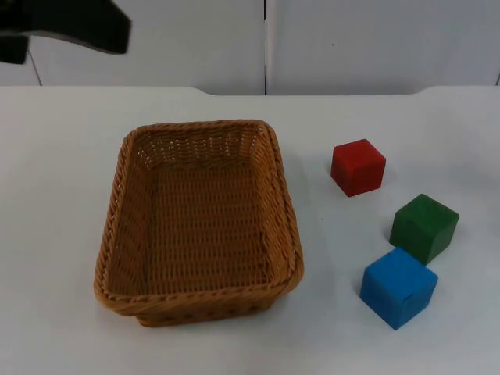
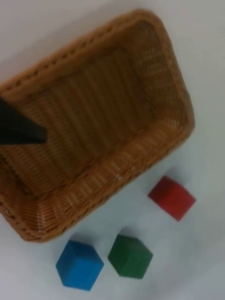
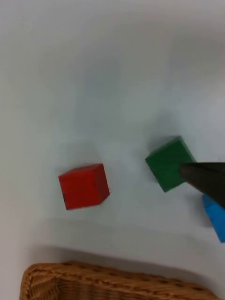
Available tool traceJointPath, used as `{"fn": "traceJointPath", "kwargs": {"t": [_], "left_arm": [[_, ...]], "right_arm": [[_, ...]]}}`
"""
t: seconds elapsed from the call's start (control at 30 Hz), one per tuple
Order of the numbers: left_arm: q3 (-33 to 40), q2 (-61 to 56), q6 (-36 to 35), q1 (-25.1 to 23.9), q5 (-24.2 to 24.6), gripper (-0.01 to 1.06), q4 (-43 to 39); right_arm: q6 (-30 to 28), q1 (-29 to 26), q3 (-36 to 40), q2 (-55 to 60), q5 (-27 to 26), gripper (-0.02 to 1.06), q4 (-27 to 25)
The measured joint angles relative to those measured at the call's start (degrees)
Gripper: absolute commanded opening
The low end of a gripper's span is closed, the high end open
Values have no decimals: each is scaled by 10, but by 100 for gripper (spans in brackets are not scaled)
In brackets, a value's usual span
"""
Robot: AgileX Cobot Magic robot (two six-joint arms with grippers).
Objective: Pick up one cube with each hand and place exactly two cubes into the same basket, leaving the remaining cube outside.
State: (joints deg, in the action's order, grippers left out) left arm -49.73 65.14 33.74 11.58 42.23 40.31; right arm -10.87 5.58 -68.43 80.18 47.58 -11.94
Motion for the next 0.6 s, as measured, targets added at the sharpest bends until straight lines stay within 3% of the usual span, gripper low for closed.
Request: {"fn": "traceJointPath", "kwargs": {"t": [0.17, 0.6], "left_arm": [[-19, 42, 1, 55, -23, 105, 0], [-57, 164, 2, 178, -65, 105, -9]], "right_arm": [[-13, 3, -10, 20, 4, 105, -16], [-18, 84, -54, 92, -7, 105, -17]]}}
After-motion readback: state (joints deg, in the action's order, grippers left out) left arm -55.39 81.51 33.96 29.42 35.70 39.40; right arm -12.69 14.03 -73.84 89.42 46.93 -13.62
